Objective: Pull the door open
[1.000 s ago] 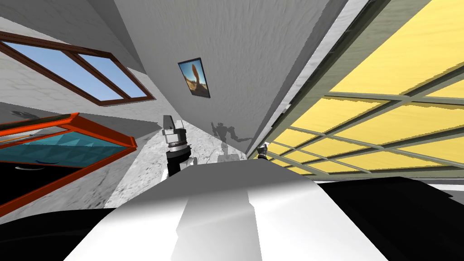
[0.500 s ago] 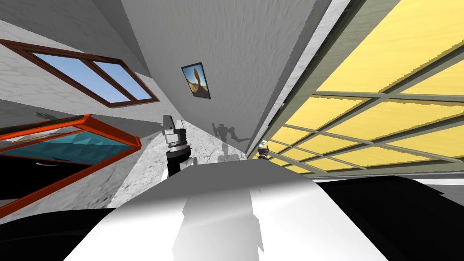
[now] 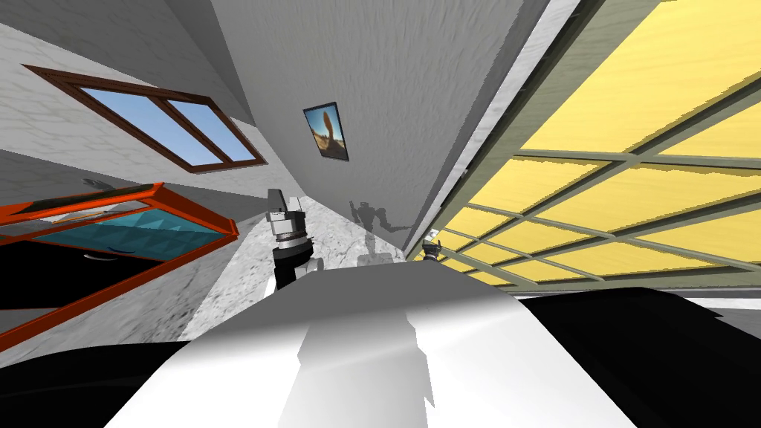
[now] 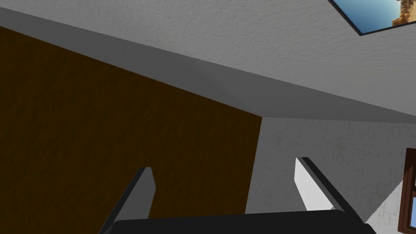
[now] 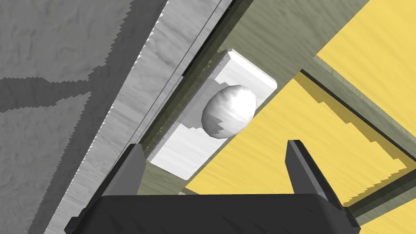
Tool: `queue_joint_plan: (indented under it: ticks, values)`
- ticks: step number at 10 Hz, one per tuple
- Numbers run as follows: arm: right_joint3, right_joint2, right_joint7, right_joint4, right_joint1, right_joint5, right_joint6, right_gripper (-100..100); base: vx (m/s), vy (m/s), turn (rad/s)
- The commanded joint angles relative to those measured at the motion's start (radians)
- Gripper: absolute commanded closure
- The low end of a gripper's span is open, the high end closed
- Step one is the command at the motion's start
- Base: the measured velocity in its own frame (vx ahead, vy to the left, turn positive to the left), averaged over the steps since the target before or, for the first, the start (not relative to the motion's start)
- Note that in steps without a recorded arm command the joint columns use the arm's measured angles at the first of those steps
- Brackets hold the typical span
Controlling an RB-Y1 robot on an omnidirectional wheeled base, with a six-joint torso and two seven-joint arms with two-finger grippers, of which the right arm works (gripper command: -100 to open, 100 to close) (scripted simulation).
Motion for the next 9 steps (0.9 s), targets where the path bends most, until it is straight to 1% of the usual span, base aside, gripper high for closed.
queue_joint_plan:
  ticks: [1,2,3,4,5,6,7,8,9]
  values:
    - [0.002,0.002,-0.03,-0.002,0.003,-0.004,-0.005,-100,-0.037,-0.007,0.027]
    - [0.004,0.007,-0.07,-0.01,0.01,-0.011,-0.014,-100,-0.039,-0.007,0.048]
    - [0.007,0.011,-0.095,-0.018,0.017,-0.019,-0.022,-100,-0.063,-0.007,0.116]
    - [0.007,0.011,-0.112,-0.018,0.017,-0.019,-0.022,-100,-0.051,-0.005,0.034]
    - [0.01,0.016,-0.148,-0.026,0.024,-0.027,-0.03,-100,-0.048,-0.004,0.056]
    - [0.01,0.016,-0.153,-0.026,0.024,-0.027,-0.03,-100,-0.04,-0.003,0.03]
    - [0.013,0.021,-0.194,-0.034,0.031,-0.035,-0.039,-100,-0.045,-0.004,0.07]
    - [0.015,0.026,-0.22,-0.042,0.037,-0.042,-0.047,-100,-0.065,-0.007,0.108]
    - [0.015,0.026,-0.235,-0.042,0.037,-0.042,-0.047,-100,-0.044,-0.004,0.021]
